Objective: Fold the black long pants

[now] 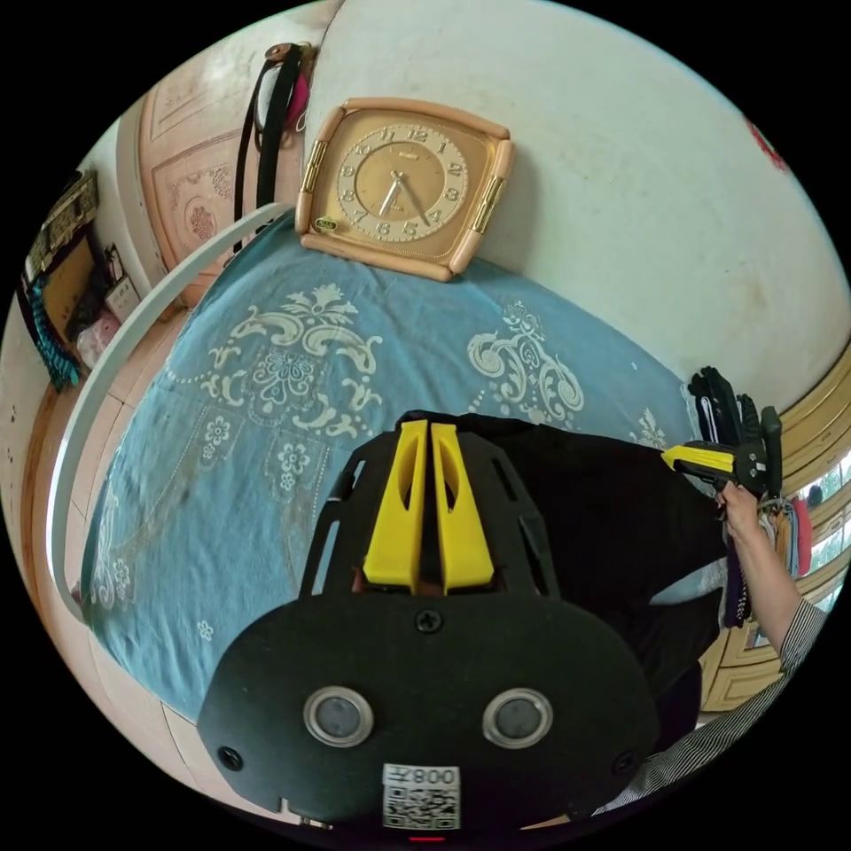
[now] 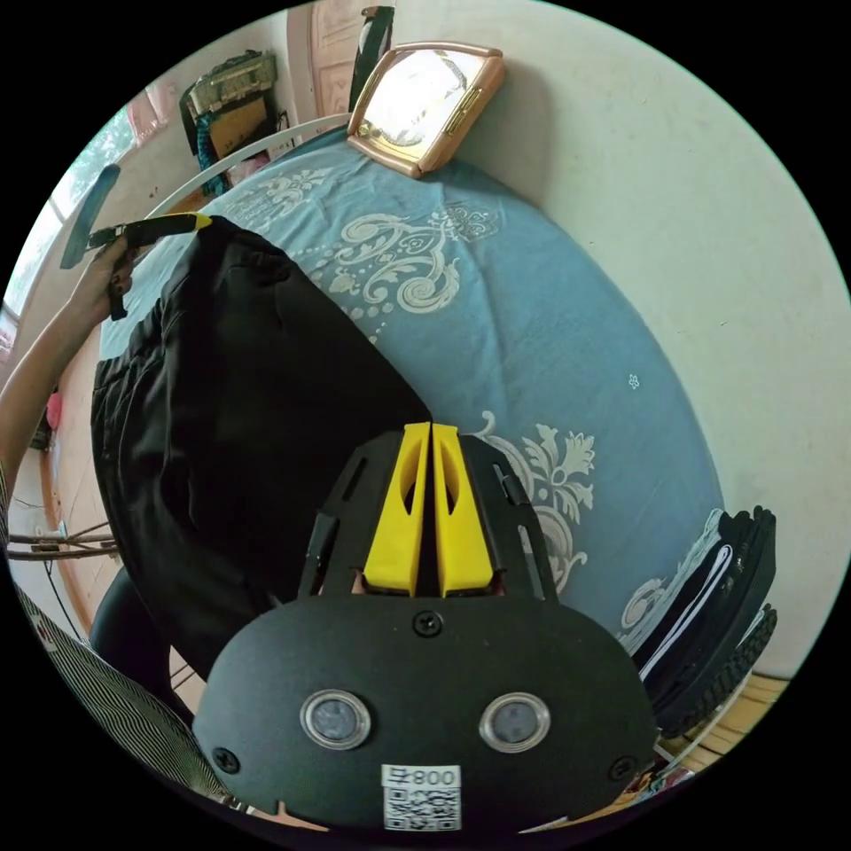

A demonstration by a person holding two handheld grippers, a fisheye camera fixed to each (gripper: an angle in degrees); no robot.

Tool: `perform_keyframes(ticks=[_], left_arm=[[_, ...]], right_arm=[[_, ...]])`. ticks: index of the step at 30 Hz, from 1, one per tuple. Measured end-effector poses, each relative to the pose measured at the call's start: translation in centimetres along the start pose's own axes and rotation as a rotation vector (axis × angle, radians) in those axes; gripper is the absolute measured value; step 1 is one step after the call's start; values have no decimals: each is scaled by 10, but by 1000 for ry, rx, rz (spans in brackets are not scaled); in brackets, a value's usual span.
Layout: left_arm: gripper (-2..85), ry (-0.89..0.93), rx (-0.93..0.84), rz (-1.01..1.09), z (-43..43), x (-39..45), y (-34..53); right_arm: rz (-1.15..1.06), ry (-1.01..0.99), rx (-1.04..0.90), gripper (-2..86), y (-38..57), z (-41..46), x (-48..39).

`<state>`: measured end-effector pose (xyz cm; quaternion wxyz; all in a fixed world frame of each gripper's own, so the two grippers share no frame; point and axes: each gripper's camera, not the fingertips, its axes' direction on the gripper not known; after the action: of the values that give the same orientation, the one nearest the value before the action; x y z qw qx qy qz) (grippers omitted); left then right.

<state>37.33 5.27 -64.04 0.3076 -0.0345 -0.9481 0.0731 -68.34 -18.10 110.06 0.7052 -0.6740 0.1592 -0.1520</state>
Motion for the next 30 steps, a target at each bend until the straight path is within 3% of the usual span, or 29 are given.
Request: perform_keyframes(ticks=[6, 12, 16, 21, 25, 30], left_arm=[[24, -53, -86, -78, 34, -24, 33], [45, 73, 8, 14, -2, -36, 103], [67, 50, -16, -2, -29, -51, 186], [112, 54, -31, -218, -59, -98, 283], [123, 205, -66, -429, -50, -128, 344], [103, 389, -110, -505, -17, -139, 366]], right_arm=[[36, 16, -132, 5, -13, 28, -15], [163, -3, 12, 5, 16, -2, -15], [75, -286, 144, 17, 68, -31, -55], [-152, -458, 64, 62, 140, -40, -172], [-245, -415, -79, 74, 186, -25, -258], [-261, -255, -161, 82, 220, -3, -297]])
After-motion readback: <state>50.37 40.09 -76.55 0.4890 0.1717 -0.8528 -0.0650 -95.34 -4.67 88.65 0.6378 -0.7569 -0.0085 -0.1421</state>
